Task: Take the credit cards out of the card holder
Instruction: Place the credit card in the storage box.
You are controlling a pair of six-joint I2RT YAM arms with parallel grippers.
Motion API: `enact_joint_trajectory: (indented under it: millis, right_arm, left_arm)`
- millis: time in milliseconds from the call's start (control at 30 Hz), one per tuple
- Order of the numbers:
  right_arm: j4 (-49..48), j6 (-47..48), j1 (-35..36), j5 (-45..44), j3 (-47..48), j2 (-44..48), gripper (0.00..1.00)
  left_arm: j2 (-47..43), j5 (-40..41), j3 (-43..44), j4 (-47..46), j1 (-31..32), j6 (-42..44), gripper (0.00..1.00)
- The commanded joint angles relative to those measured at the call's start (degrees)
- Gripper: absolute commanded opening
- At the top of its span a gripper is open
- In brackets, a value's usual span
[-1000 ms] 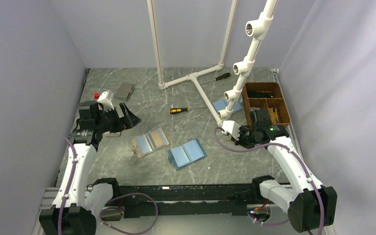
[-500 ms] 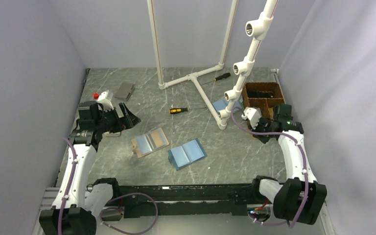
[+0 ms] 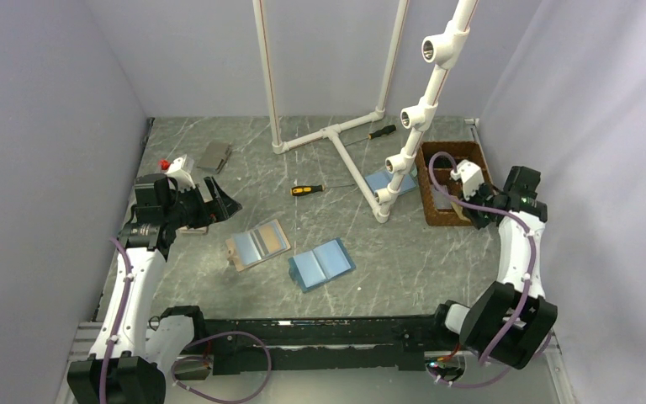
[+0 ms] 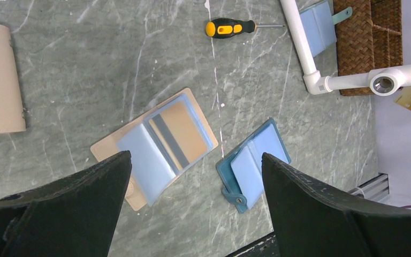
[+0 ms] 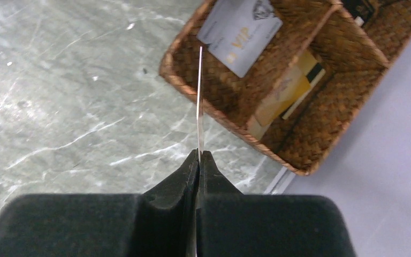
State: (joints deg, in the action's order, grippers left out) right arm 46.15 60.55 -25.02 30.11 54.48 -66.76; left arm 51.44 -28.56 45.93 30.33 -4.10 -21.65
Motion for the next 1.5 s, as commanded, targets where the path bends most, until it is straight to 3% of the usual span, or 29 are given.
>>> enact_joint_trajectory:
  millis: [0, 467, 1100, 1333, 1467]
  right_arm:
    - [-6.20, -5.20, -1.97, 1.14, 4.82, -2.88, 0.00]
    - [-16.43, -19.90, -2.32, -5.43, 14.41, -15.90, 0.00]
    - [-8.20, -23.63, -2.29, -6.24, 26.16, -35.04, 0.01]
    - [-7.97, -26.46, -2.05, -10.52, 28.10, -39.22, 0.15]
    - [-12.78, -28.75, -1.79, -15.26, 26.26, -36.91, 0.32]
  left_arm:
    - [-1.17, 0.25, 0.83, -0.27, -0.03, 2.05, 0.96]
    - [-1.34, 0.59, 0.83, -0.18, 0.01, 2.10, 0.96]
    - [-1.25, 0.58, 0.82, -0.24, -0.10, 2.01, 0.96]
    - [-1.29, 0.43, 0.83, -0.27, -0.12, 2.01, 0.96]
    - [-1.29, 0.16, 0.74, -0.44, -0.10, 1.96, 0.96]
